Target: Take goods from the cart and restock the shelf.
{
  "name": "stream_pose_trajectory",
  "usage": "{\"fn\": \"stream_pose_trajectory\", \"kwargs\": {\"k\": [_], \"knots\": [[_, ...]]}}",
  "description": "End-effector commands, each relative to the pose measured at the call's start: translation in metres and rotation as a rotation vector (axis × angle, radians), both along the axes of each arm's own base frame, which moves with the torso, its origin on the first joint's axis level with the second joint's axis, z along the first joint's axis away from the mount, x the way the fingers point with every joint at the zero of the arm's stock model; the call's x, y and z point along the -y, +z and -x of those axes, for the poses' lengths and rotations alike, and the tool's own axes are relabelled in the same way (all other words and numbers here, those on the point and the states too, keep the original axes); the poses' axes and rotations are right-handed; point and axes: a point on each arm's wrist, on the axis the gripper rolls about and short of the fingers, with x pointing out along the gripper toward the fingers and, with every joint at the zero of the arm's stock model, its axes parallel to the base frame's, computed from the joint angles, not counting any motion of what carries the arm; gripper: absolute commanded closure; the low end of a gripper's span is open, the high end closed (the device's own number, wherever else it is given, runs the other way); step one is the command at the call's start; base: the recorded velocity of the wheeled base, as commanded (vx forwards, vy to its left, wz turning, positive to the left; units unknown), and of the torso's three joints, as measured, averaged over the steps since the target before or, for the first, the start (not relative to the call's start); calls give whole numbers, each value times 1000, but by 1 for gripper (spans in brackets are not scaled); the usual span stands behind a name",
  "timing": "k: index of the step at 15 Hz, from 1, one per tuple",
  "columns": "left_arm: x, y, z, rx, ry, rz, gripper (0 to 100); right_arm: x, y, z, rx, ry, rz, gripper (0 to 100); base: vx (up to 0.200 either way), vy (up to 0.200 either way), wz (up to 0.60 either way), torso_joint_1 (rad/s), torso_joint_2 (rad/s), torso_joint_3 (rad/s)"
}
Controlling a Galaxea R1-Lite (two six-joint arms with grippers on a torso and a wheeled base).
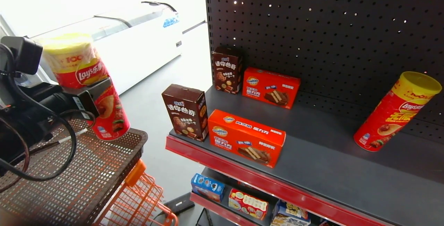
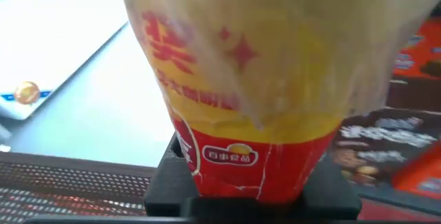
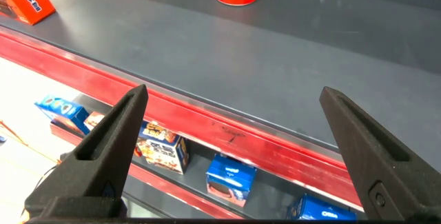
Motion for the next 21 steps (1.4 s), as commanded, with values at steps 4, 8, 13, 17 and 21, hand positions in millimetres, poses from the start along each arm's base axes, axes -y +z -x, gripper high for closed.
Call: {"fn": "stream_pose_trajectory", "kwargs": {"k": [4,8,13,17,21], "knots": [[36,20,47,-30,-222,-6,100,0,0,0,-1,0,0,0,0,0,0,0,0,0],[50,18,64,-27,-339,-3,100,0,0,0,-1,0,0,0,0,0,0,0,0,0],[52,2,71,-70,-503,-30,100,0,0,0,-1,0,0,0,0,0,0,0,0,0],[59,2,68,-77,-618,-31,100,0,0,0,-1,0,0,0,0,0,0,0,0,0],[76,-4,63,-113,-734,-42,100,0,0,0,-3,5,2,0,0,0,0,0,0,0]]}}
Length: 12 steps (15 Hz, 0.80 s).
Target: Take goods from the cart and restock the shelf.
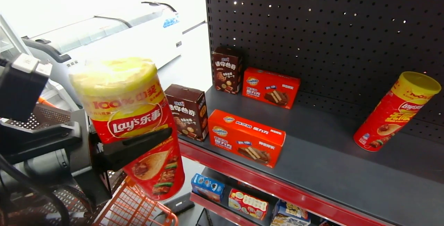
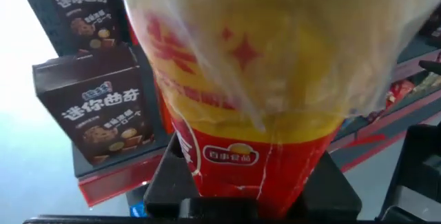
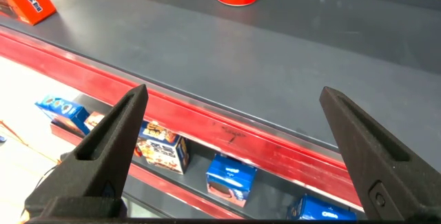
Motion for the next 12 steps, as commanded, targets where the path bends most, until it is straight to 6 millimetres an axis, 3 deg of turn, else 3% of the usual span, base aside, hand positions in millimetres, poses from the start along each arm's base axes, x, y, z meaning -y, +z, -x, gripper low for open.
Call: {"fn": "stream_pose_trajectory", "kwargs": {"k": [1,8,12], "knots": [[7,-2,-6,-12,-22,-6,100,0,0,0,-1,2,0,0,0,0,0,0,0,0],[22,10,-10,11,-128,35,100,0,0,0,-1,2,0,0,0,0,0,0,0,0],[26,15,-6,13,-159,84,100,0,0,0,-1,2,0,0,0,0,-600,-1,2,2]]}}
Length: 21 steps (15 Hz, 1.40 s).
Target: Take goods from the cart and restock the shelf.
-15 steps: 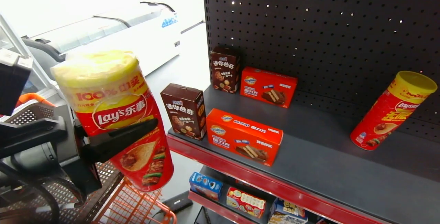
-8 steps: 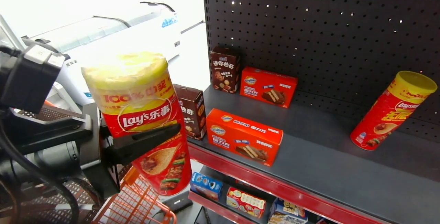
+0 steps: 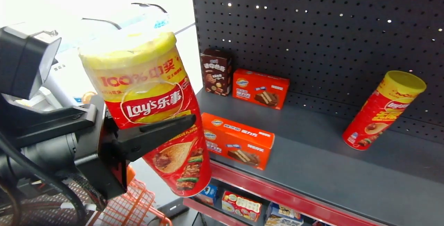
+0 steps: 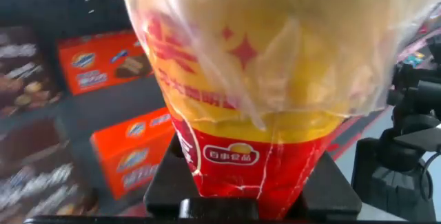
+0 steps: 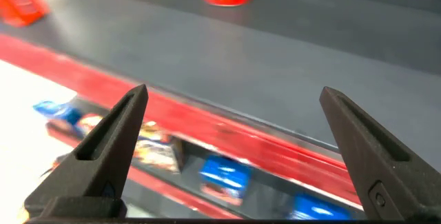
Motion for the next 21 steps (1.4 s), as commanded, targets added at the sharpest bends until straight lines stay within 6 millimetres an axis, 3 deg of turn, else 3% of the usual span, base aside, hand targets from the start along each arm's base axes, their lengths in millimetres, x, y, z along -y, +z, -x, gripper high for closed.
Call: {"fn": "stream_pose_trajectory", "kwargs": {"k": [1,7,21], "knots": [[1,-1,0,-5,-3,-2,100,0,0,0,-3,1,0,0,0,0,-600,7,-2,2],[0,2,-1,4,5,4,100,0,0,0,-3,1,-2,0,0,0,-600,3,2,2],[-4,0,-2,-1,26,1,100,0,0,0,-3,1,0,0,0,0,-43,0,0,0]]}}
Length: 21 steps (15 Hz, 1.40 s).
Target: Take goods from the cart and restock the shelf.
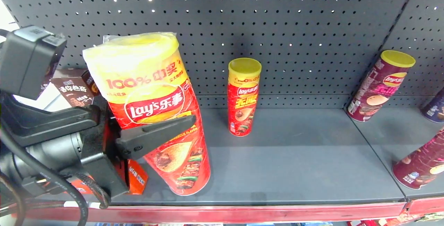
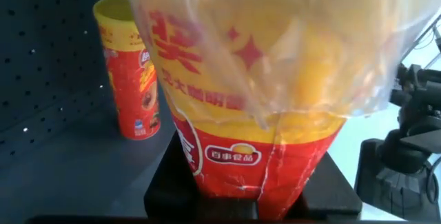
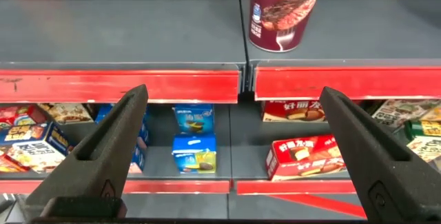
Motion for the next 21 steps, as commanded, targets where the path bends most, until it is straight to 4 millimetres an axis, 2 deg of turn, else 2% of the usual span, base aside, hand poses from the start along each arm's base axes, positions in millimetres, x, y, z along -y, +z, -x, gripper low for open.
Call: {"fn": "stream_pose_trajectory", "kwargs": {"k": [1,3,4,5,6,8,10,15,18,19,21], "knots": [[-4,1,0,5,17,4,100,0,0,0,-7,3,1,0,0,0,0,0,0,0],[-9,-2,1,0,34,0,100,0,2,-2,-29,-11,4,0,0,0,0,0,0,0],[-10,-3,1,-2,40,-1,100,0,14,-1,-12,4,-3,0,0,0,0,0,0,0],[-10,-6,1,-9,41,-7,100,0,55,-2,29,37,-14,0,0,0,0,0,0,0],[-12,-13,4,-19,41,-12,100,-1,85,-15,-18,92,-27,0,0,0,0,0,0,0],[-13,-12,4,-14,44,-4,100,-2,88,-16,-26,190,-16,0,0,0,0,0,0,0],[-17,-12,6,-27,57,16,100,-4,107,-25,-42,273,6,0,0,0,0,0,0,0],[-27,-8,7,-27,99,41,100,-19,122,-67,-191,534,82,0,0,0,0,0,0,0],[-29,-10,6,-32,112,38,100,-44,136,-105,-241,660,104,0,0,0,0,0,0,0],[-28,-9,5,-32,113,38,100,-53,134,-126,-281,659,118,0,0,0,0,0,0,0],[-28,-11,4,-40,116,37,100,-68,126,-163,-221,617,117,0,0,0,0,0,0,0]]}}
